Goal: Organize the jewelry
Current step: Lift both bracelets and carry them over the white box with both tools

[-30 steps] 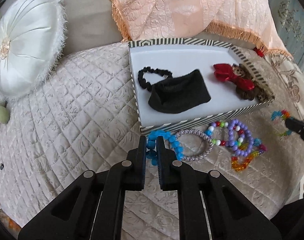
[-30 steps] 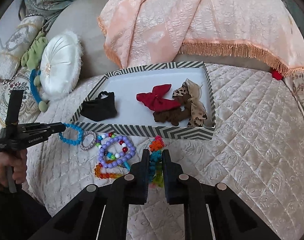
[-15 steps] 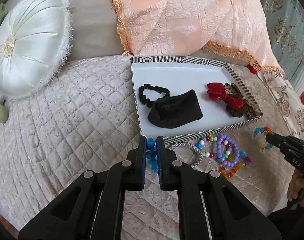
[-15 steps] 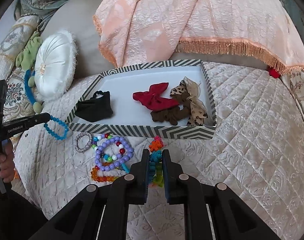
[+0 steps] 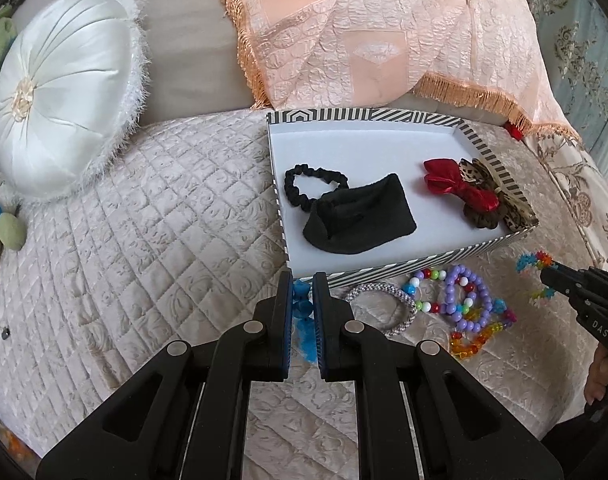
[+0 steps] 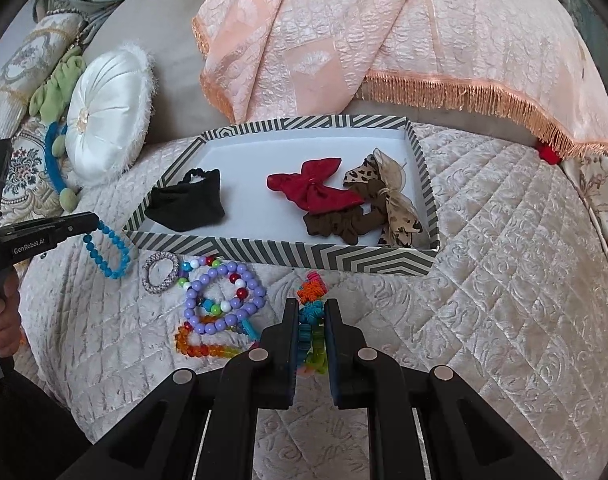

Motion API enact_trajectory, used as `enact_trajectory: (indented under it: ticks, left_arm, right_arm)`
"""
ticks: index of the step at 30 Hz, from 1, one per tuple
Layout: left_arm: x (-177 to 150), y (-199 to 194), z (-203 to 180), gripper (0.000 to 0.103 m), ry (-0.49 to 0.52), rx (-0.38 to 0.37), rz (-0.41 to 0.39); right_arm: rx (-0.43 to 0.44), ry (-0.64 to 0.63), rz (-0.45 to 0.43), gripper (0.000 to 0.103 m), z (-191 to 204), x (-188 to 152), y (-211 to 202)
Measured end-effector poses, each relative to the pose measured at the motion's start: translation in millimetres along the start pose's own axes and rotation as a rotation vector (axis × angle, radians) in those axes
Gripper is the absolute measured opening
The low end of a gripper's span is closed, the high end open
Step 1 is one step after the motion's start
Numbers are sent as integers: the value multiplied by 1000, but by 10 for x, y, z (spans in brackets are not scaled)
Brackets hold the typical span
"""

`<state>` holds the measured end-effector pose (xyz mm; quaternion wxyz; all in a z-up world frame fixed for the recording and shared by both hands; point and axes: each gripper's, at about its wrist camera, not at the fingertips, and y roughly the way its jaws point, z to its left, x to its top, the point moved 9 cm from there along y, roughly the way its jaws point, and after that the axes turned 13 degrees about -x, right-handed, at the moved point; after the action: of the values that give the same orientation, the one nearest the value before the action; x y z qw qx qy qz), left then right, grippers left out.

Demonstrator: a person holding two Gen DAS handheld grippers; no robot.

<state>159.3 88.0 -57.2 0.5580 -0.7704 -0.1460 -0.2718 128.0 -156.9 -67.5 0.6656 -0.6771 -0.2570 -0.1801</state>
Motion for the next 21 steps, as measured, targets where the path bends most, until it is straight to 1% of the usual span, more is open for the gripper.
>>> enact_trajectory:
  ticks: [12,18,21]
  left_arm:
    - [-5,7,4,8,1,7,1]
    - [-6,31,-18,8,6,-2,6]
    - [11,12,-40,8,8,-12,-4]
  right_arm:
    - [-29,18,-2,11,-54,6,15]
    - [-55,11,3,11,-56,-8,34]
    - [-56,27,14,11,-74,-28,58]
